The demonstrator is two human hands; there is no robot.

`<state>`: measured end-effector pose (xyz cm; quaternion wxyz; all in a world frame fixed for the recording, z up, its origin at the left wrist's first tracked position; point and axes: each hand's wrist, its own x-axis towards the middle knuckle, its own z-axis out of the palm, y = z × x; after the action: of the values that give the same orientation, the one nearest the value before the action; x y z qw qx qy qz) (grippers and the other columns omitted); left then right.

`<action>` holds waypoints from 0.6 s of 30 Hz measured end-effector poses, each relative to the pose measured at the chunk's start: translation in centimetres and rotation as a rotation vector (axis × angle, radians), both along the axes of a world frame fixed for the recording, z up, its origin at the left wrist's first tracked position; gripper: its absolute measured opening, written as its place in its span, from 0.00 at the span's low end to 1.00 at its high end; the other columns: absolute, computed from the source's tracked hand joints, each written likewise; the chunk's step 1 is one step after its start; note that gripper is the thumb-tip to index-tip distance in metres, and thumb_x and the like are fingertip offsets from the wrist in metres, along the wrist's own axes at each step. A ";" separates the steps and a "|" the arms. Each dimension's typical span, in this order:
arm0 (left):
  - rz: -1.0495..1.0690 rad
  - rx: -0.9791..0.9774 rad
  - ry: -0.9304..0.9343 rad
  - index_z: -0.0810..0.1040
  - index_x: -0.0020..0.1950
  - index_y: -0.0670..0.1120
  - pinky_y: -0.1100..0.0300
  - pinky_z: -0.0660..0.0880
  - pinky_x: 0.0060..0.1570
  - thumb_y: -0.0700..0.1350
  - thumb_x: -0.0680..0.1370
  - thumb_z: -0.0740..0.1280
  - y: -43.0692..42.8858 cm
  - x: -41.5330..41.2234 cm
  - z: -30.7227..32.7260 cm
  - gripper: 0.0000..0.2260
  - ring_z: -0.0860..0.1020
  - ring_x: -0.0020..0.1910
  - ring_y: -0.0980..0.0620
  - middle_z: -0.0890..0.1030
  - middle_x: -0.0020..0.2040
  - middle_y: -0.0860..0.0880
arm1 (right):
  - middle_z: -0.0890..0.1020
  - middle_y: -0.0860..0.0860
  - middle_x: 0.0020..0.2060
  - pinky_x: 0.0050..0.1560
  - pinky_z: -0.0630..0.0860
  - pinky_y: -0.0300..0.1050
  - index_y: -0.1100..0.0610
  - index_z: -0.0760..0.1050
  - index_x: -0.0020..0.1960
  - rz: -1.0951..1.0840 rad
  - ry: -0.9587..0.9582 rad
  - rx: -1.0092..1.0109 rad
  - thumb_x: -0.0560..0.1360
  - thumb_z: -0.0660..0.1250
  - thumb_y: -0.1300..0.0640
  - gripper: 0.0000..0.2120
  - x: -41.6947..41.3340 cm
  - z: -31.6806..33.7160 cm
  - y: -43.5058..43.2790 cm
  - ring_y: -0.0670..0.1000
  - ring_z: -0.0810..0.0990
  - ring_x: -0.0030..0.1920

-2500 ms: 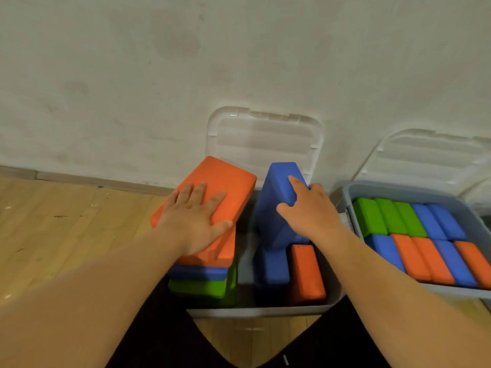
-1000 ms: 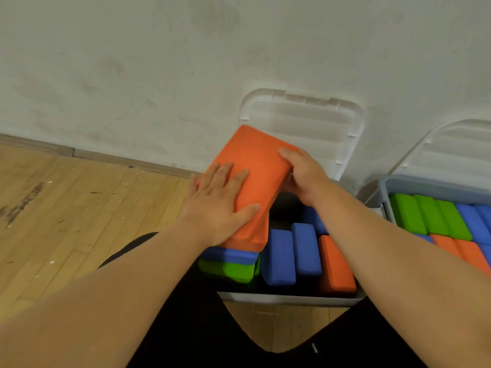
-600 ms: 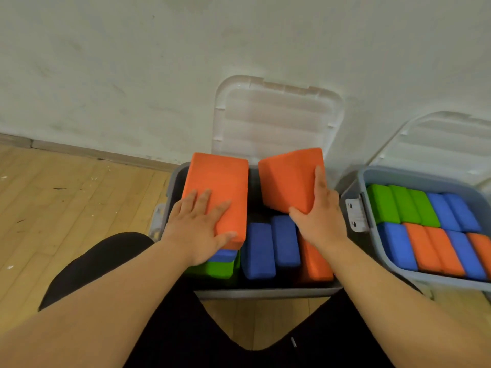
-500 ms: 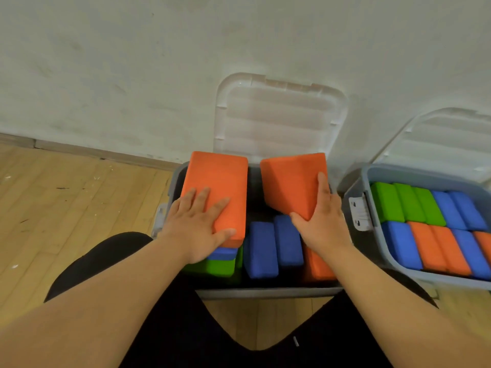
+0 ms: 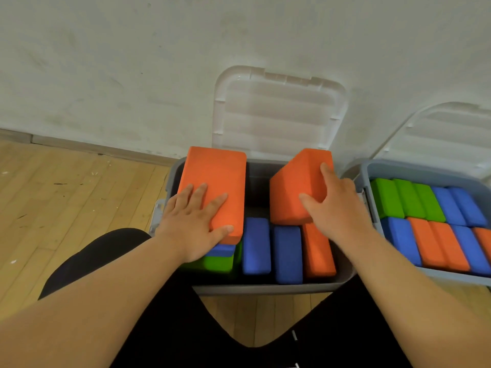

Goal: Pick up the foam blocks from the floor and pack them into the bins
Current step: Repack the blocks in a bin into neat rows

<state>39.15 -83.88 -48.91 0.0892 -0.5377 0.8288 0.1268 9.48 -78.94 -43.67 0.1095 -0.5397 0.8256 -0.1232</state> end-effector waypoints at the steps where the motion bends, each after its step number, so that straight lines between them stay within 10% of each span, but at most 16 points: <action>1: -0.003 -0.006 -0.001 0.38 0.81 0.66 0.43 0.42 0.78 0.76 0.76 0.44 0.0 0.0 0.0 0.36 0.39 0.82 0.43 0.40 0.84 0.48 | 0.65 0.60 0.73 0.61 0.73 0.55 0.44 0.49 0.83 -0.018 0.011 0.036 0.78 0.66 0.38 0.40 -0.2 0.8 -0.9 0.64 0.74 0.66; 11: -0.015 -0.026 -0.010 0.39 0.81 0.67 0.42 0.43 0.78 0.77 0.75 0.45 -0.7 0.1 0.4 0.37 0.42 0.81 0.42 0.43 0.84 0.48 | 0.53 0.64 0.78 0.61 0.74 0.57 0.43 0.43 0.83 0.126 0.101 0.227 0.79 0.61 0.33 0.42 2.4 -6.8 -7.7 0.68 0.74 0.65; 18: -0.019 -0.063 0.005 0.39 0.81 0.66 0.42 0.45 0.78 0.78 0.74 0.44 -0.8 0.4 -0.1 0.38 0.43 0.81 0.42 0.45 0.84 0.48 | 0.45 0.59 0.82 0.77 0.56 0.62 0.59 0.49 0.82 0.188 0.264 0.181 0.81 0.58 0.37 0.40 2.5 -7.4 -13.0 0.65 0.47 0.81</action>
<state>39.53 -84.72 -49.01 0.0712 -0.5319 0.8378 0.1009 11.98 -91.90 -51.05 0.0594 -0.6138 0.7865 0.0345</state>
